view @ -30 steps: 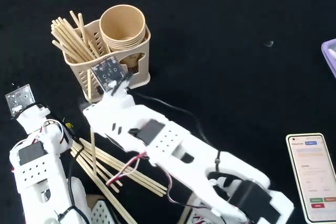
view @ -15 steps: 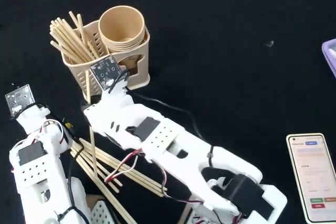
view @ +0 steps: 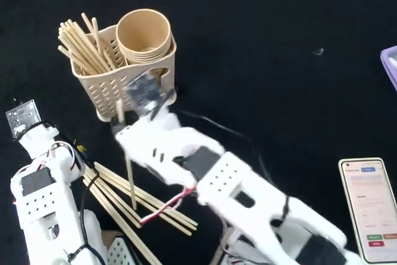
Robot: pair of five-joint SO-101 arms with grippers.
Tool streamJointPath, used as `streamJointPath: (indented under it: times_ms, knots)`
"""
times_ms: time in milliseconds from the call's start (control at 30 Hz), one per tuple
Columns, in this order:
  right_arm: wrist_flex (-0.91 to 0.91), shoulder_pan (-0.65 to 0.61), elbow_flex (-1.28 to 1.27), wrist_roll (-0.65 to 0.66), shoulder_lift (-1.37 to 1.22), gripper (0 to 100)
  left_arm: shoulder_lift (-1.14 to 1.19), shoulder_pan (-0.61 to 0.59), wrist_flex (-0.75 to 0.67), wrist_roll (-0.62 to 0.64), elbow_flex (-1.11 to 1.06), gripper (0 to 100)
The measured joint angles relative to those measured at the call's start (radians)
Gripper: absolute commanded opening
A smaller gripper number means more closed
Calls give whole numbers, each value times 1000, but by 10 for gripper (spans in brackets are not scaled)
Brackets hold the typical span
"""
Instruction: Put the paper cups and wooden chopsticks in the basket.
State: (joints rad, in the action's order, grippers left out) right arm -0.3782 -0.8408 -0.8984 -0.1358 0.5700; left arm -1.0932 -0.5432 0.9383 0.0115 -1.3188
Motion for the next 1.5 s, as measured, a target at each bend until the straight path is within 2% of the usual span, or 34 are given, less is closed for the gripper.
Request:
streamJointPath:
  times_ms: [233, 300, 433, 600, 700, 800, 933, 1000, 1167, 1300, 1500]
  knots:
    - [-258, 54, 12, 238, 147, 10, 0, 0, 0, 0, 0, 216]
    - [-334, 84, 21, 267, 195, 10, 0, 0, 0, 0, 0, 216]
    - [-382, 173, 21, 290, 285, 10, 0, 0, 0, 0, 0, 216]
    - [-428, 226, 21, 414, 319, 10, 0, 0, 0, 0, 0, 216]
    - [-427, 190, -41, 425, 321, 11, 0, 0, 0, 0, 0, 216]
    - [-350, 120, -161, 413, 319, 18, 0, 0, 0, 0, 0, 216]
    - [-178, 95, -322, 351, 275, 149, 0, 0, 0, 0, 0, 216]
    - [-153, 95, -348, 324, 239, 190, 0, 0, 0, 0, 0, 216]
    - [-230, 89, -356, 316, 164, 190, 0, 0, 0, 0, 0, 216]
    - [-310, 89, -361, 387, 117, 191, 0, 0, 0, 0, 0, 216]
    - [-319, 89, -359, 416, 48, 191, 0, 0, 0, 0, 0, 216]
